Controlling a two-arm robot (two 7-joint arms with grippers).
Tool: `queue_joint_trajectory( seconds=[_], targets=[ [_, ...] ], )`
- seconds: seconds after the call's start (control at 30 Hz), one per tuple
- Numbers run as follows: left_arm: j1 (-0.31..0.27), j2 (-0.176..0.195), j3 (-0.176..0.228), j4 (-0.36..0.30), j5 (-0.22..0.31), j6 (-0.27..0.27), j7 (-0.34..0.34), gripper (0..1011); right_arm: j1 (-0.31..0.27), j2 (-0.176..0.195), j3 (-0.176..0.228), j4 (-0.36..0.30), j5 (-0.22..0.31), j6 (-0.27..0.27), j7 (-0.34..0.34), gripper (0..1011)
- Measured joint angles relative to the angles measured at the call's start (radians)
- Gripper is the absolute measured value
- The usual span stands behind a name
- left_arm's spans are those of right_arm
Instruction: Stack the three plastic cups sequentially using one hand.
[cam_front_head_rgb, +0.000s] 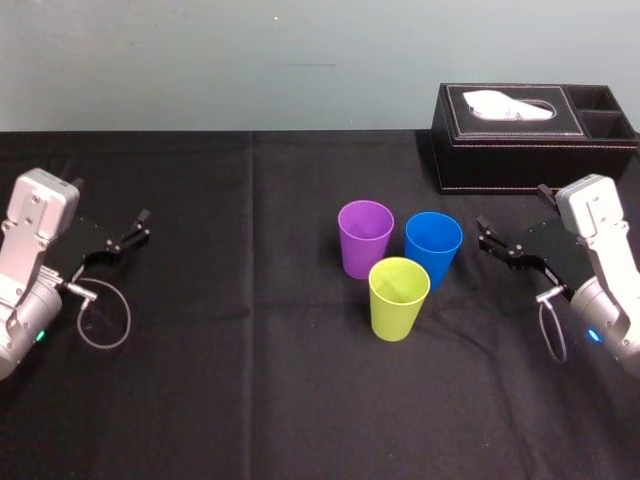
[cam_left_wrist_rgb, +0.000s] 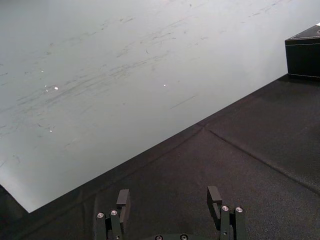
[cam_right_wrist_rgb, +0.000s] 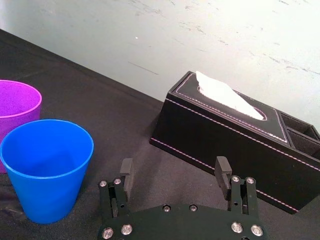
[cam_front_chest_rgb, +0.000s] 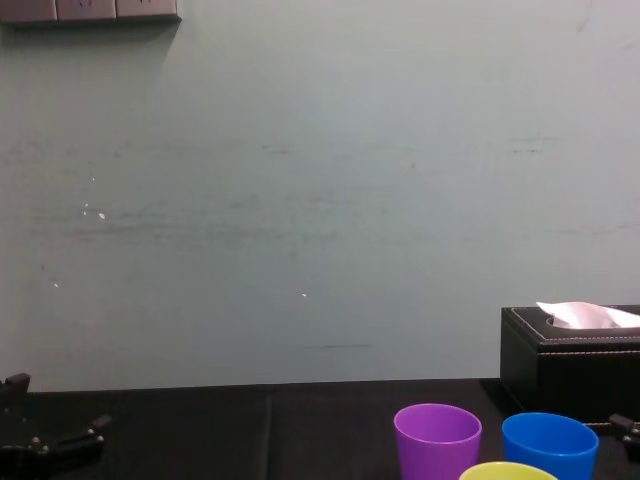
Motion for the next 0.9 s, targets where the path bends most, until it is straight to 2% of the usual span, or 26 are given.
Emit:
queue_joint_trajectory(
  seconds=[0.6,0.9],
  targets=[
    [0.0,0.0,0.0,0.0,0.0,0.0,0.0,1011,0.0,0.0,0.0,0.0,0.0,0.0,0.0,1000],
    [0.0,0.0,0.0,0.0,0.0,0.0,0.0,1011,-0.035,-0.001,0.052,-0.033,0.039,-0.001,0.028,1000]
  ],
)
